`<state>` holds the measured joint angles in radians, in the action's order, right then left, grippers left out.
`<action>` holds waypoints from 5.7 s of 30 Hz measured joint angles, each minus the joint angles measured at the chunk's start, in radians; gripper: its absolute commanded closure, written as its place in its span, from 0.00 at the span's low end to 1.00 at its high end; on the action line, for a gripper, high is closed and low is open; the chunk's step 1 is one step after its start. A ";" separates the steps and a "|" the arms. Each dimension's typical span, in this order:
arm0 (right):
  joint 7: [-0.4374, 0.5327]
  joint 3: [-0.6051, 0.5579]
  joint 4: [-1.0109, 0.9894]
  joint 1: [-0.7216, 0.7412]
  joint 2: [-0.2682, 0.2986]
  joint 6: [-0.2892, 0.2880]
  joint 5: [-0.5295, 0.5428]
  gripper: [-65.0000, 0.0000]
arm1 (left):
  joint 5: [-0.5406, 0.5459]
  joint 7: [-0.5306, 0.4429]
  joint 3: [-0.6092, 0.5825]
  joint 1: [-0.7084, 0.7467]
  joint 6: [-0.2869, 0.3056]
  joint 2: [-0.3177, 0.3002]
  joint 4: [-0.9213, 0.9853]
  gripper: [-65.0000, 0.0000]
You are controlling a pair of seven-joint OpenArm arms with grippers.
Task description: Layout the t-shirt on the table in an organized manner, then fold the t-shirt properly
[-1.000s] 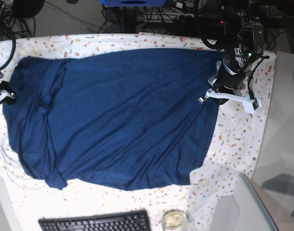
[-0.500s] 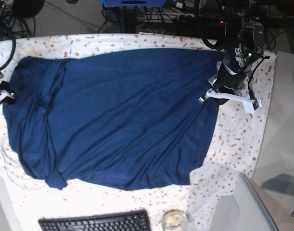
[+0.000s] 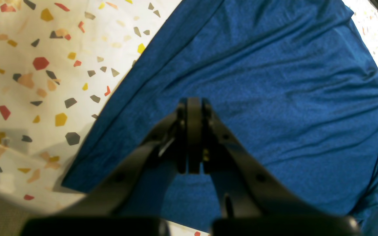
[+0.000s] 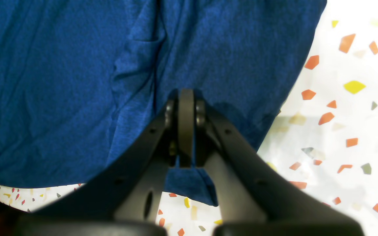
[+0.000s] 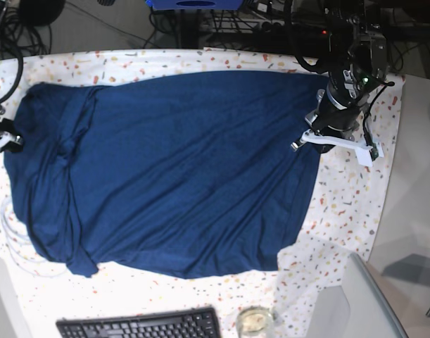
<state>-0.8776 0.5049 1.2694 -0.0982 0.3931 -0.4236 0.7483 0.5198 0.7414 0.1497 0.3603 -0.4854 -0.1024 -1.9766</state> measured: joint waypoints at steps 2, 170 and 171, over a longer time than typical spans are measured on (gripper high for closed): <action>0.000 0.000 0.000 0.000 0.000 0.000 0.000 1.00 | 0.000 0.003 0.000 0.000 0.000 0.000 0.000 1.00; 0.318 -0.124 -0.328 0.217 -0.008 -0.060 -0.459 1.00 | -0.014 -0.109 -0.156 -0.137 0.093 0.026 0.413 1.00; 0.313 -0.124 -0.328 0.206 -0.008 -0.059 -0.458 1.00 | -0.014 -0.110 -0.156 -0.135 0.093 0.027 0.413 1.00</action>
<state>-0.5648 0.3813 0.9417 0.1081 0.3847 -0.4828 0.2901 0.5056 0.6315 -0.0059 0.2249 -0.3920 -0.0757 -1.5635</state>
